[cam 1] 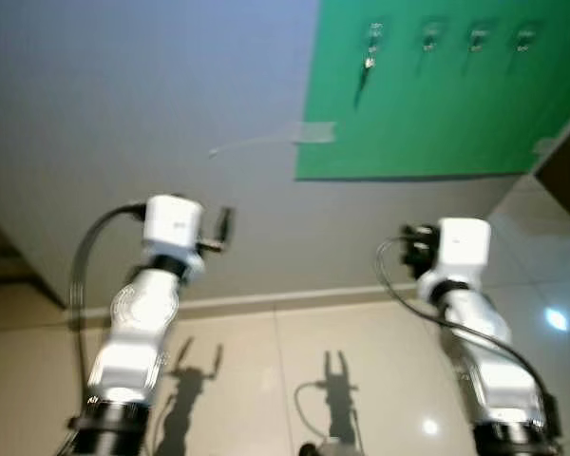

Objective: Hang keys on a hook

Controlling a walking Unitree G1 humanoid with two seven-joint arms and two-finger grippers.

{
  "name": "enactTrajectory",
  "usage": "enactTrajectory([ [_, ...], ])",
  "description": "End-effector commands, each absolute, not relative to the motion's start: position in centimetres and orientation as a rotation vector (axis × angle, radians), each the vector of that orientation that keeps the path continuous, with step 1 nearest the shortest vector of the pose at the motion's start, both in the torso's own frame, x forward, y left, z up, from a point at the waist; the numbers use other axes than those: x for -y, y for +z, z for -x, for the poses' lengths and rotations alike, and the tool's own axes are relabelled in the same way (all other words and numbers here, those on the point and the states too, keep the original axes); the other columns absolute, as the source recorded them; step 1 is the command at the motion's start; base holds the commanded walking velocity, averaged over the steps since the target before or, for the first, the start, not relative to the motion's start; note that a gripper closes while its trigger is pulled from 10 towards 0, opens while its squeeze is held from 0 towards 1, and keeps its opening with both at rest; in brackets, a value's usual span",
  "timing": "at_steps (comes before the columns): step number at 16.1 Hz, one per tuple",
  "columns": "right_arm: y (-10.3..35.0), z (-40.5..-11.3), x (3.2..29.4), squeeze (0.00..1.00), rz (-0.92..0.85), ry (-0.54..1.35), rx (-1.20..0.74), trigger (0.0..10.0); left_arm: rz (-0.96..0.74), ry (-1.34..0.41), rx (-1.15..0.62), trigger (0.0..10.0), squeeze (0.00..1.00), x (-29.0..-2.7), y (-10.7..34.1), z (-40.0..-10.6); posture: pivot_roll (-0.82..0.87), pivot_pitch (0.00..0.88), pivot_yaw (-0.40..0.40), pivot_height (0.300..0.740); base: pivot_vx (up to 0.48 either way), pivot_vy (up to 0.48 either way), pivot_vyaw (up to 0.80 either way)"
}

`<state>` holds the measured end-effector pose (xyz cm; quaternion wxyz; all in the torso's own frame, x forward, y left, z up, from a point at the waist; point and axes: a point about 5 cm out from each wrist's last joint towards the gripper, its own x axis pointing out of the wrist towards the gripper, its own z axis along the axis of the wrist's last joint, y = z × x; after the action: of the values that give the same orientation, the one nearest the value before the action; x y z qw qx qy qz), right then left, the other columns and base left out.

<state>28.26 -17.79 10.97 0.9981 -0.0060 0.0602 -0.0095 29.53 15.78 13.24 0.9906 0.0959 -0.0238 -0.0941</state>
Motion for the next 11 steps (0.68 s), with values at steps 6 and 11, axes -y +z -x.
enactTrajectory([
  [6, 10.9, -27.7, 18.7, 0.00, 0.081, -0.128, -0.136, 10.0, -0.168, 0.085, 0.137, 10.0, 0.00, -18.4, 14.0, -30.0, -0.06, 0.000, -0.047, 0.740, 0.000, 0.000, -0.80],
  [11, 11.2, -27.4, 19.3, 0.00, 0.006, -0.169, -0.147, 10.0, -0.138, 0.099, 0.244, 10.0, 0.00, -18.3, 16.3, -30.7, -0.08, 0.000, -0.045, 0.740, 0.000, 0.000, -0.80],
])
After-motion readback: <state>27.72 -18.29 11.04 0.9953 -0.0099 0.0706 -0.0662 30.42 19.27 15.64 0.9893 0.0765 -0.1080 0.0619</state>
